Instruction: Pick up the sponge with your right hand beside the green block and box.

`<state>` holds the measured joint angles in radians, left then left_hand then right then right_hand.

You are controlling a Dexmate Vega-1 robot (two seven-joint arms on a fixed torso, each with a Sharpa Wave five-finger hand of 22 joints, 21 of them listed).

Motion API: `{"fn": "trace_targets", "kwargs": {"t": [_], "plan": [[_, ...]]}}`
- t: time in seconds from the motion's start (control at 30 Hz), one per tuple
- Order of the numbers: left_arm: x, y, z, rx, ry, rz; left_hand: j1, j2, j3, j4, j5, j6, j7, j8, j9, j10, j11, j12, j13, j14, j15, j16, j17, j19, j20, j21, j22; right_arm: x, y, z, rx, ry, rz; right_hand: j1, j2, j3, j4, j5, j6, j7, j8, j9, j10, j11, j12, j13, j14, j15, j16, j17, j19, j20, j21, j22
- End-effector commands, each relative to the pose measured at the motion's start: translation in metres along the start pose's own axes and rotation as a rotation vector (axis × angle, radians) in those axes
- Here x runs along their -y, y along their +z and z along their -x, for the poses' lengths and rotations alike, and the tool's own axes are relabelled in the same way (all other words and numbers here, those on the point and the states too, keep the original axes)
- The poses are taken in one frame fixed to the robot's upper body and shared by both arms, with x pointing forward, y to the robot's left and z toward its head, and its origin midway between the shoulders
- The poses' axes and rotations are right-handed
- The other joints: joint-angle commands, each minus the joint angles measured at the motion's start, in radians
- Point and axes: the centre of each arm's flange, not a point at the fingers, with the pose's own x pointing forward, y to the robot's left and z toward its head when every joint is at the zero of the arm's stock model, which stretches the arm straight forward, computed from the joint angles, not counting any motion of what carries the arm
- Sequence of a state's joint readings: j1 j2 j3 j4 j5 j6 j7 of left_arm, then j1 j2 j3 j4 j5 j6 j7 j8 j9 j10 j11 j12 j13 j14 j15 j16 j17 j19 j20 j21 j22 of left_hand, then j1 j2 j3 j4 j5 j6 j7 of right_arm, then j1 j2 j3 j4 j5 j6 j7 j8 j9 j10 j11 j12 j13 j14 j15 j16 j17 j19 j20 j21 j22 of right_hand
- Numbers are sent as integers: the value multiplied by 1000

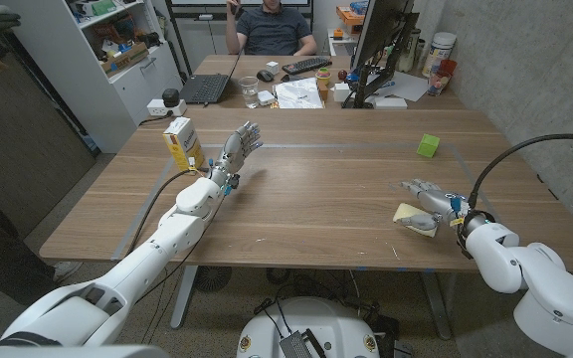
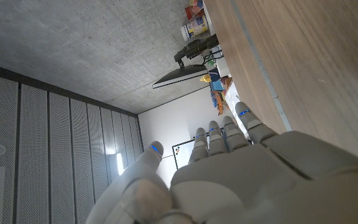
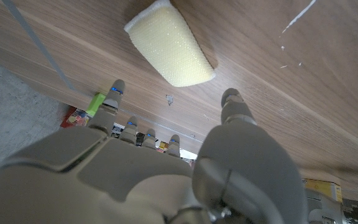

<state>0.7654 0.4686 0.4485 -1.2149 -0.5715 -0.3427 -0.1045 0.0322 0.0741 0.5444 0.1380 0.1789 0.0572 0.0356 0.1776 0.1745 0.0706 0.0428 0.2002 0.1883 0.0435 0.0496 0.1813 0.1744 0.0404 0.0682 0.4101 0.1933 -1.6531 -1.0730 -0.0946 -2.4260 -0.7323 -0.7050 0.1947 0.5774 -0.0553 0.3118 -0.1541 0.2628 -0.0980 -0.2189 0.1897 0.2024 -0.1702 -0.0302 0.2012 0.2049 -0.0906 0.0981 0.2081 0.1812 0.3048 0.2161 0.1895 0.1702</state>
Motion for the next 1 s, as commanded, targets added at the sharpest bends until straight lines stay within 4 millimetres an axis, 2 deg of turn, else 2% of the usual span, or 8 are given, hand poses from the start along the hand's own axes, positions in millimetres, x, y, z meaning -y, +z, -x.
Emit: {"fn": "trace_targets", "kwargs": {"t": [0.03,0.77,1.0], "plan": [[0,5,3,14,0,0,-5,1,-5,-2,5,6,-3,6,3,-1,2,5,3,-7,5,3,2,4,3,-3,1,-2,3,-4,20,63,12,15,4,-3,3,5,11,-1,11,5,-17,-2,10,0,16,2,6,3,15,-1,10,2],[7,13,2,44,-34,-1,-5,1,-7,-2,5,6,-4,6,3,-1,2,5,3,-7,5,4,2,5,3,-5,1,-7,-1,-11,40,166,-12,40,13,-9,8,5,59,-2,28,7,-3,-2,12,0,26,8,1,2,51,0,10,0],[9,13,3,47,-42,-1,-5,-1,-9,-2,5,6,-4,6,3,-1,1,5,3,-7,4,4,2,6,1,-6,1,-7,-1,-10,41,165,2,59,37,0,10,0,92,-1,40,9,3,-3,13,-1,35,9,1,2,72,1,12,0]]}}
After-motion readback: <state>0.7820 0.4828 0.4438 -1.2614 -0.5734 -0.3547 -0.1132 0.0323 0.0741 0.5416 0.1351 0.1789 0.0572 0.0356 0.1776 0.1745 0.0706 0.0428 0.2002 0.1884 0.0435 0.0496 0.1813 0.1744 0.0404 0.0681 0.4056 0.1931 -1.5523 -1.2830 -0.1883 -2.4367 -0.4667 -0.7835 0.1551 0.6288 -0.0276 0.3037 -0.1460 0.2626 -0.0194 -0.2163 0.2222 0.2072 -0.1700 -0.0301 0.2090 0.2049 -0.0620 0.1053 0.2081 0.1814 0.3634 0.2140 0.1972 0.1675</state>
